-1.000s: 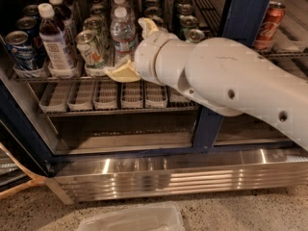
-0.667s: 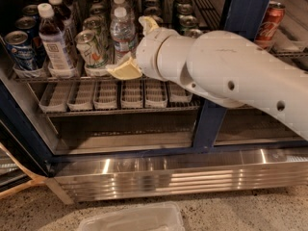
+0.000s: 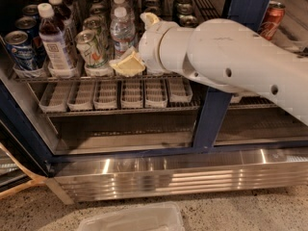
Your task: Pick water bottle from top shelf of fridge
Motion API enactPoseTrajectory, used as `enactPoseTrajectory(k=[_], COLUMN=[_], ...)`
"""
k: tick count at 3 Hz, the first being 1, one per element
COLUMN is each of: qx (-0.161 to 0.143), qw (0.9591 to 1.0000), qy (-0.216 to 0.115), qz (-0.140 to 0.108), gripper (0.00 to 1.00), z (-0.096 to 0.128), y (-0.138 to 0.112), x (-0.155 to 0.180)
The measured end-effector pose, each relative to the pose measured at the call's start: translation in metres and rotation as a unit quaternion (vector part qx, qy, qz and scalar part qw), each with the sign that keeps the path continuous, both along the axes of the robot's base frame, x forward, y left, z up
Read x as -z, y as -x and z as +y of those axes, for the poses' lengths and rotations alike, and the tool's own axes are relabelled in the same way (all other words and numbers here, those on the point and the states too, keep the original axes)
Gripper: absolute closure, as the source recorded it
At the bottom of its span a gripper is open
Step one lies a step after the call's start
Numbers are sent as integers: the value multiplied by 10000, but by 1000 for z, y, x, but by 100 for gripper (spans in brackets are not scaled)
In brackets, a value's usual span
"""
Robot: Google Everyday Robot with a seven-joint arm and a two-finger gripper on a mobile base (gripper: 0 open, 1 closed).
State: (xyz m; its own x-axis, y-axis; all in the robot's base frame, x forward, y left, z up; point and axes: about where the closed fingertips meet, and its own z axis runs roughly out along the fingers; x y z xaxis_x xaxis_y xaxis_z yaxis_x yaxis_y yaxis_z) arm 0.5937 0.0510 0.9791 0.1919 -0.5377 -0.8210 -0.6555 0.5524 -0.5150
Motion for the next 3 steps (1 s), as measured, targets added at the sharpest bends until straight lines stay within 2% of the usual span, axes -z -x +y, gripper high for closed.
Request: enactPoseTrajectory(k=[2, 3], qx=[-319, -544], qw=[9976, 9949], qy=[366, 541], qz=[502, 647], gripper=[17, 16], z=[4, 17], y=[-4, 5], x=[18, 20])
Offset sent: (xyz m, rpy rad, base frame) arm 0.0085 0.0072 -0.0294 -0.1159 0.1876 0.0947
